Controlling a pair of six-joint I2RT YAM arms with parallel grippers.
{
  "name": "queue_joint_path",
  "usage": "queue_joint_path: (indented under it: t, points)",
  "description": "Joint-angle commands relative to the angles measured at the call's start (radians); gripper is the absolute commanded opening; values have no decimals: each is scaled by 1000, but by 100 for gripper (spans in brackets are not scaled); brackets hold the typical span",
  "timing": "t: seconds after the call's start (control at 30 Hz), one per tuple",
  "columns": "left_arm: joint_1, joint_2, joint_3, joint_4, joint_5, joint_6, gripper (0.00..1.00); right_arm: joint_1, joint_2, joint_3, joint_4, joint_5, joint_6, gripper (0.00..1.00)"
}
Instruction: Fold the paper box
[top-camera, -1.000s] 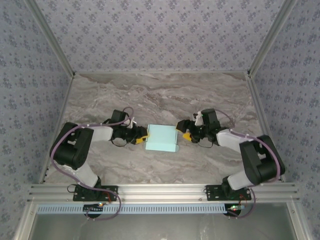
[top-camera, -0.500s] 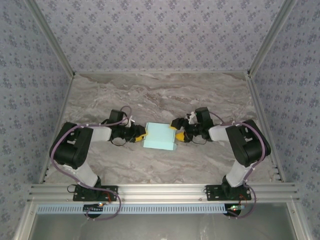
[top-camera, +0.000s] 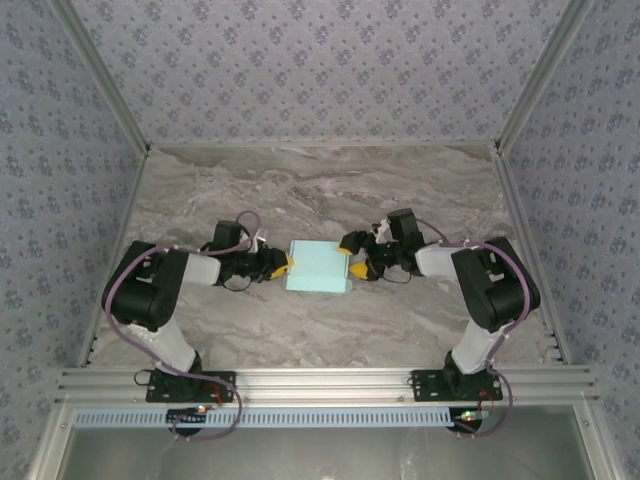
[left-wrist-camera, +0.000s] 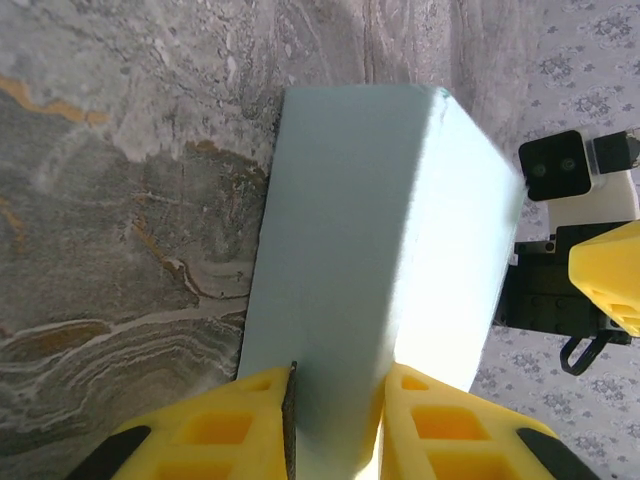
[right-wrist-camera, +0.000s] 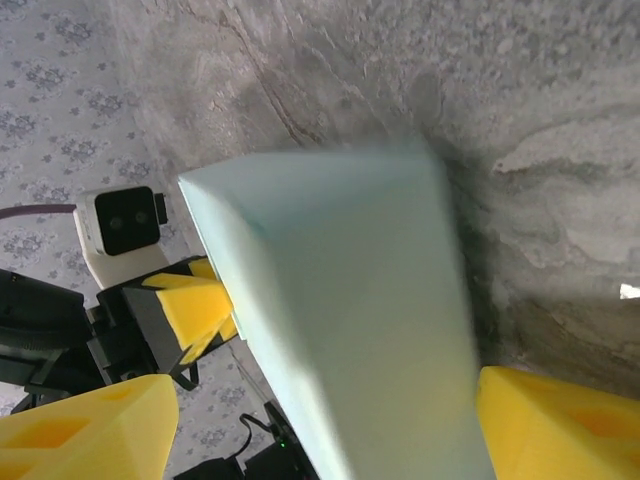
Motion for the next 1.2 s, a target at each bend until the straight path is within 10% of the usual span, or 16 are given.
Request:
queue_joint_path:
  t: [0.0,0.37,0.73,0.97,1.17]
  points:
    - [19,72,-60,-154,-162,6,23,8,-26,34,-81,-33,-24,81]
    - [42,52,-43,-194,-144,30,25,52,14,90,-70,-46,-28,80]
    - [44,-61,-46,-212,-172,20,39,55,33,118,-4,-40,51,58]
    - [35,-345,-45,-200,-367,86,66,35,22,127,-17,-60,103,49]
    - [-157,-658,-227,151,-752,493,83,0,-29,117,-81,-74,188,46]
